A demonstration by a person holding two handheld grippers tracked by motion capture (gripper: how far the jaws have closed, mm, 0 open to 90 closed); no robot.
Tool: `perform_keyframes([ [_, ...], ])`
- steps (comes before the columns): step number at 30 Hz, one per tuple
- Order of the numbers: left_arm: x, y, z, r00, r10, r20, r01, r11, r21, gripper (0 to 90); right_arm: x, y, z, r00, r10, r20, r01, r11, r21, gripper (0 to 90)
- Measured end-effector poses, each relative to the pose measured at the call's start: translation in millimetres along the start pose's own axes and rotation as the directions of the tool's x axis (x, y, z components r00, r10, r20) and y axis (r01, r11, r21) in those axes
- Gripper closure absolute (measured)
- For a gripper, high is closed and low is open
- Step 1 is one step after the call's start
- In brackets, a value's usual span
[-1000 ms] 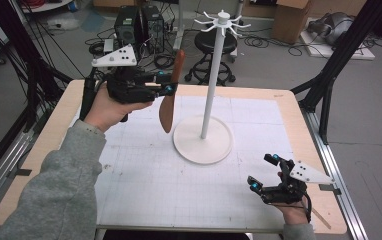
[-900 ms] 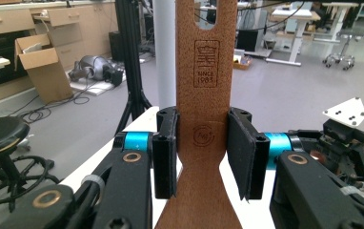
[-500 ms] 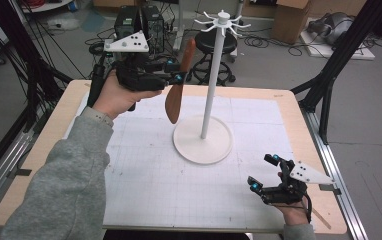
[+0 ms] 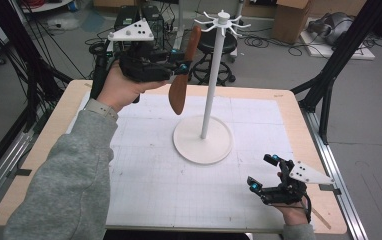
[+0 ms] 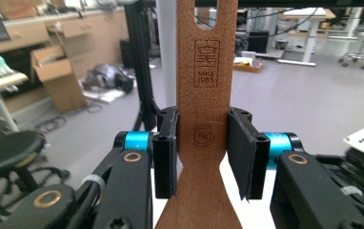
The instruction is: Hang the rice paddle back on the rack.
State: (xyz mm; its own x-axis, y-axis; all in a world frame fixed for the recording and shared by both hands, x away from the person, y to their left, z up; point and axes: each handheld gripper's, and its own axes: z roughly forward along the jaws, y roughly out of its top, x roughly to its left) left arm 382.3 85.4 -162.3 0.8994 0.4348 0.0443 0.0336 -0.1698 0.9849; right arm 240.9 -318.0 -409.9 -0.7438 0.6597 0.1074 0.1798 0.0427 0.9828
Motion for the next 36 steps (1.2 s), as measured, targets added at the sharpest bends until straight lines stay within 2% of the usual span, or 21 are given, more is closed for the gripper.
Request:
perform_keyframes([
  [6, 3.2, 2.7, 3.4, 0.9998, -0.002, -0.018, 0.002, 0.9999, 0.011, 65.2, -0.1, -0.2, 0.8, 1.0, -0.006, -0.001, 0.006, 1.0, 0.0, 0.0],
  [8, 3.0, 3.4, 4.1, 0.9997, 0.002, -0.026, -0.002, 1.0, -0.002, 65.2, -0.2, -0.1, 0.7, 1.0, -0.005, -0.001, 0.005, 1.0, -0.001, 0.0],
  [13, 3.8, 3.8, 8.2, 0.9996, -0.005, -0.029, 0.005, 1.0, -0.002, 65.2, -0.3, -0.2, 0.7, 1.0, -0.004, -0.001, 0.004, 1.0, -0.002, 0.0],
  [17, 2.8, 4.4, 11.7, 0.9996, -0.01, -0.028, 0.009, 0.9997, -0.023, 65.2, -0.1, -0.1, 0.8, 1.0, -0.004, -0.002, 0.004, 1.0, -0.003, 0.0],
  [27, 2.9, 4.4, 18.7, 0.9991, -0.01, -0.042, 0.01, 0.9999, -0.014, 65.2, -0.5, 0.0, 0.4, 1.0, -0.001, -0.003, 0.001, 1.0, -0.001, 0.0],
  [32, 2.4, 3.7, 22.6, 0.9985, -0.03, -0.047, 0.029, 0.9993, -0.023, 65.2, -0.6, -0.1, 0.5, 1.0, 0.0, -0.002, 0.0, 1.0, -0.003, 0.0],
  [36, 2.6, 3.3, 24.2, 0.9984, -0.021, -0.053, 0.02, 0.9997, -0.014, 65.2, -0.8, -0.1, 0.4, 1.0, 0.001, -0.004, -0.001, 1.0, -0.002, 0.0],
])
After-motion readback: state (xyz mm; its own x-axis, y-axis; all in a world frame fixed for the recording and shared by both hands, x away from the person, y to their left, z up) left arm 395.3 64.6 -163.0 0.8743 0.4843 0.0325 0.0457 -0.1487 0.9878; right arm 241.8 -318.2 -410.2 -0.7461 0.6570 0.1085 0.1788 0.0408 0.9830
